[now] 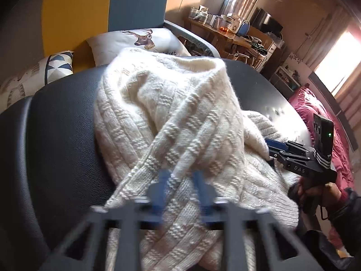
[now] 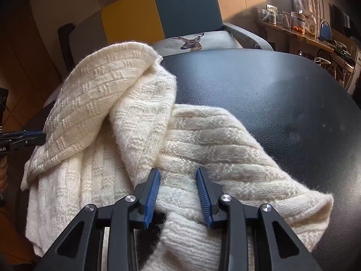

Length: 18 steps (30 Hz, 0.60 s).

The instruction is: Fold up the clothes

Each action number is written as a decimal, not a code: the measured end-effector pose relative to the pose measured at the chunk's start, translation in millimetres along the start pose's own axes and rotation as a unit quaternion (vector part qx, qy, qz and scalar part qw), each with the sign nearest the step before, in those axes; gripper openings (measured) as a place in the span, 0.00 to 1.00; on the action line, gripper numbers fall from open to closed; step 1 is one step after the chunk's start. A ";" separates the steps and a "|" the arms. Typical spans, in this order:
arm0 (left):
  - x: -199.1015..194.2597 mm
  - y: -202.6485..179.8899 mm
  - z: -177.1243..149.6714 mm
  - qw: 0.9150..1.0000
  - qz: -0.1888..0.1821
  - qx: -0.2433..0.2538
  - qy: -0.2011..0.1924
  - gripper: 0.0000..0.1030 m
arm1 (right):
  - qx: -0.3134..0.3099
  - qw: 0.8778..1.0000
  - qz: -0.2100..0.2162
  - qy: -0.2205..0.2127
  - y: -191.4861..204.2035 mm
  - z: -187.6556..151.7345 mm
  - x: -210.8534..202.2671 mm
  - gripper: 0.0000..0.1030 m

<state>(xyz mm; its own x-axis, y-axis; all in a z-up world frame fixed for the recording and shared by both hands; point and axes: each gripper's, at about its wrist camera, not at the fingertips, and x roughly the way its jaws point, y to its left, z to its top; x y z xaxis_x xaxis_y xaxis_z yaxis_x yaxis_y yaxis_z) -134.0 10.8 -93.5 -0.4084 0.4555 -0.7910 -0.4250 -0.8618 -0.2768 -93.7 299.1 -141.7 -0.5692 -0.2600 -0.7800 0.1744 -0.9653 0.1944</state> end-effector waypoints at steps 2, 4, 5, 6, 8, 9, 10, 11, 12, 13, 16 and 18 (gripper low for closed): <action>-11.2 4.7 -4.5 0.999 -0.002 -0.025 -0.022 0.06 | -0.005 1.000 -0.004 0.003 1.4 0.0 0.4 0.33; -31.4 13.6 -10.0 0.997 -0.009 -0.053 -0.048 0.05 | -0.011 1.000 -0.005 0.012 2.4 1.4 1.0 0.33; -43.5 19.1 -13.0 0.996 -0.006 -0.064 -0.061 0.05 | -0.015 1.000 -0.007 0.019 3.5 2.9 1.7 0.34; -56.0 24.9 -16.2 0.994 -0.002 -0.075 -0.075 0.05 | -0.018 0.999 -0.010 0.026 4.5 4.4 2.4 0.33; -79.5 40.1 -24.6 0.991 0.006 -0.100 -0.093 0.05 | -0.025 0.999 -0.015 0.039 6.6 7.1 3.8 0.33; -88.5 47.2 -28.4 0.989 0.015 -0.110 -0.098 0.05 | -0.027 0.999 -0.017 0.043 7.4 7.9 4.5 0.33; -96.1 55.5 -32.8 0.988 0.024 -0.117 -0.100 0.05 | -0.027 0.998 -0.018 0.045 7.7 8.5 4.8 0.33; -103.4 64.1 -37.4 0.987 0.033 -0.125 -0.100 0.05 | -0.027 0.998 -0.020 0.047 8.0 9.0 5.1 0.33; -109.5 72.5 -42.5 0.985 0.041 -0.135 -0.100 0.05 | -0.028 0.998 -0.021 0.048 8.3 9.1 5.2 0.33; -115.3 80.8 -47.7 0.983 0.049 -0.147 -0.099 0.05 | -0.028 0.998 -0.023 0.050 8.7 9.4 5.4 0.33; -132.6 108.3 -62.7 0.975 0.082 -0.182 -0.100 0.05 | -0.029 0.998 -0.027 0.054 10.0 10.4 6.0 0.33; -143.2 126.2 -73.7 0.969 0.095 -0.207 -0.101 0.05 | -0.026 0.998 -0.027 0.056 9.7 11.2 6.4 0.33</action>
<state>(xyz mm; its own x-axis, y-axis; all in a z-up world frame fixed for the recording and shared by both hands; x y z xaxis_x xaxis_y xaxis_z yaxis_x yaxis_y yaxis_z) -69.6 -179.6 -55.4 -0.6155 0.2775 -0.7377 0.0162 -0.9313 -0.3639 -104.7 287.8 -138.2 -0.4853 -0.2000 -0.8512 0.1898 -0.9744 0.1208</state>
